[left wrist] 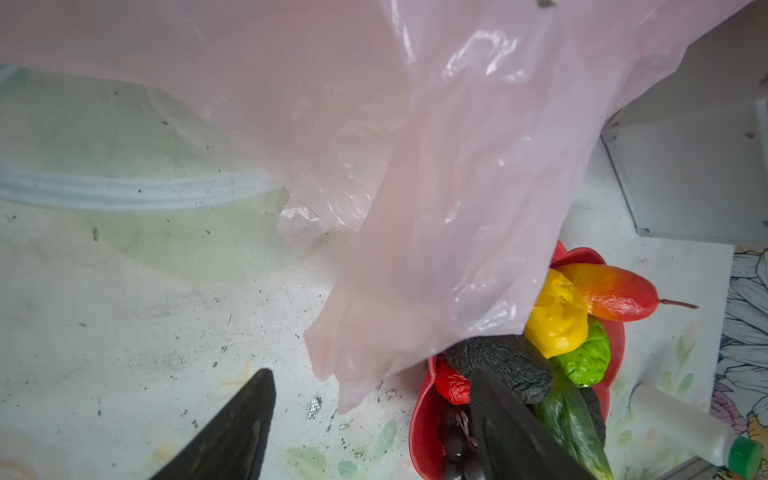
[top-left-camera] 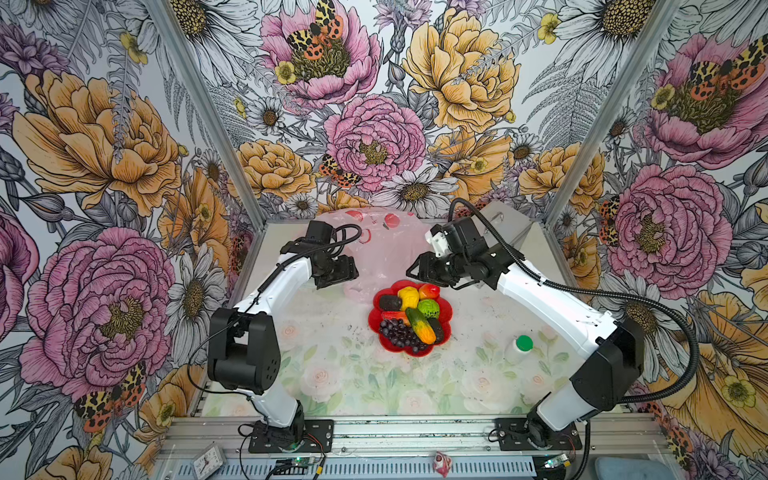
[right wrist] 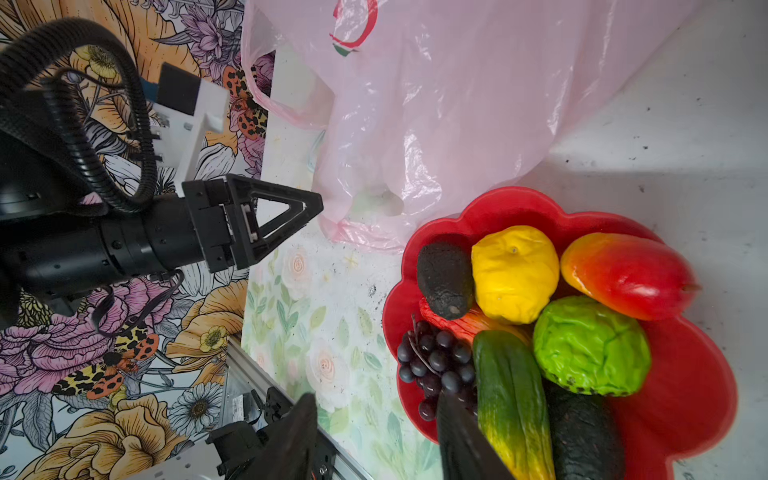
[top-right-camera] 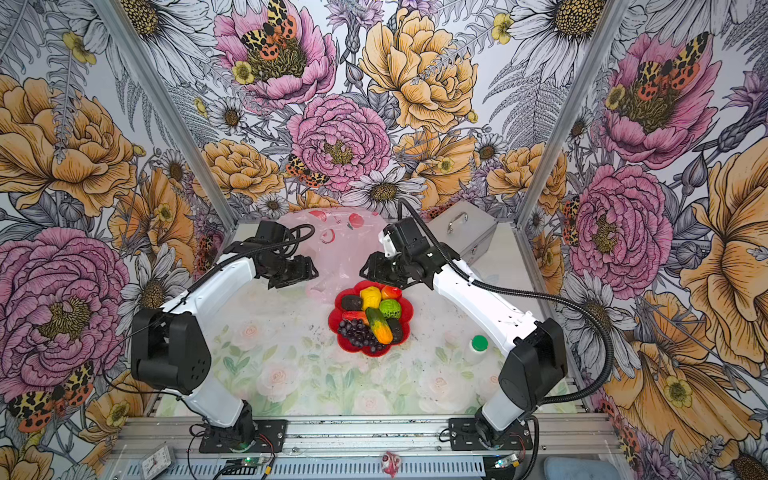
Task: Place the fruits into the plastic bag
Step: 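Lift the pink bag with the left gripper while the right gripper reaches its other edge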
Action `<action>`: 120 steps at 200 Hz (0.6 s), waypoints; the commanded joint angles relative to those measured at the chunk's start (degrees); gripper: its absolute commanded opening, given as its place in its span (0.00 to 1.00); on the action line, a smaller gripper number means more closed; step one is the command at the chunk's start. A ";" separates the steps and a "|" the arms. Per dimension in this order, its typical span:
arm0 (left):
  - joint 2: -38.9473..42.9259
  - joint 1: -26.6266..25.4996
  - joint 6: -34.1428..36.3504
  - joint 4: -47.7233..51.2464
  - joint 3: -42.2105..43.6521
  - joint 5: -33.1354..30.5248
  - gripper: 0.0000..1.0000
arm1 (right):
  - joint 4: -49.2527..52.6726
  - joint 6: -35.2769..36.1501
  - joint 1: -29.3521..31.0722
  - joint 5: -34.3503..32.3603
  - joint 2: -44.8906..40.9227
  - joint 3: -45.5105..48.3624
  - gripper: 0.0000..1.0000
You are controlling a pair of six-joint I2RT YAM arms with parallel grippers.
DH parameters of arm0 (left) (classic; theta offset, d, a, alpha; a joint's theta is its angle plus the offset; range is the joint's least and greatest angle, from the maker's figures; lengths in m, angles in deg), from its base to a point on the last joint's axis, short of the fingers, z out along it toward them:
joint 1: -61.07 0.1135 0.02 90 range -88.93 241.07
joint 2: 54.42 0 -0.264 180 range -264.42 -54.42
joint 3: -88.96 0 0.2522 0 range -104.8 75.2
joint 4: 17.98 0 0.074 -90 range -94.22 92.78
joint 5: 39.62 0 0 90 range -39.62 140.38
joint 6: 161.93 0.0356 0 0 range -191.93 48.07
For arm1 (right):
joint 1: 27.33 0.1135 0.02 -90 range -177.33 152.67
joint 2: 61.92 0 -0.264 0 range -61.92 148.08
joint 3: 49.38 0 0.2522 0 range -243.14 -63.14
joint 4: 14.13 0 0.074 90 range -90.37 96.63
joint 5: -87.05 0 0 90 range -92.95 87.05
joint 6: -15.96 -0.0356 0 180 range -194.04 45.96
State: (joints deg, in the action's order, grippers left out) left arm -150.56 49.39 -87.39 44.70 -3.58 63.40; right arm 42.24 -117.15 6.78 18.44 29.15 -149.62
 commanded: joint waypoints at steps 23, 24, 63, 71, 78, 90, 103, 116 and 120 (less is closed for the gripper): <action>-6.73 -1.12 4.86 -0.37 -6.07 -2.33 0.65 | -0.60 -2.80 0.26 -2.85 -3.39 0.81 0.49; -6.93 -1.09 4.89 -0.39 -6.18 -2.27 0.65 | -0.60 -2.80 0.26 -2.85 -3.39 0.81 0.49; -12.47 -2.20 4.13 -0.74 -10.51 0.64 0.19 | -0.60 -4.84 0.35 -5.15 -3.62 -0.57 0.49; -12.48 -1.99 3.00 -0.69 -11.40 1.83 0.10 | -0.60 -5.14 0.46 -5.93 -3.70 -0.83 0.49; -12.49 -1.57 1.57 -0.67 -12.28 3.47 0.03 | -0.60 -5.31 0.48 -6.44 -3.82 -1.04 0.49; -12.19 -0.77 -1.17 -0.74 -14.06 7.06 0.00 | -0.62 -4.60 0.69 -7.51 -3.96 -1.48 0.49; -11.69 -0.62 -4.09 -0.59 -16.50 9.70 0.00 | -0.60 -3.34 0.98 -8.75 -4.05 -1.59 0.49; -11.02 -0.44 -7.71 -0.63 -19.03 12.06 0.00 | -0.51 -2.66 0.98 -8.92 -3.97 -1.81 0.50; -10.93 -0.33 -9.26 -0.60 -19.71 12.96 0.00 | -0.54 -2.45 0.96 -8.84 -3.97 -1.84 0.50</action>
State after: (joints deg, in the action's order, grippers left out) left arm -164.68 48.12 -89.03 45.34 -18.45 69.28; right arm 42.26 -120.98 7.28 12.03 27.10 -149.53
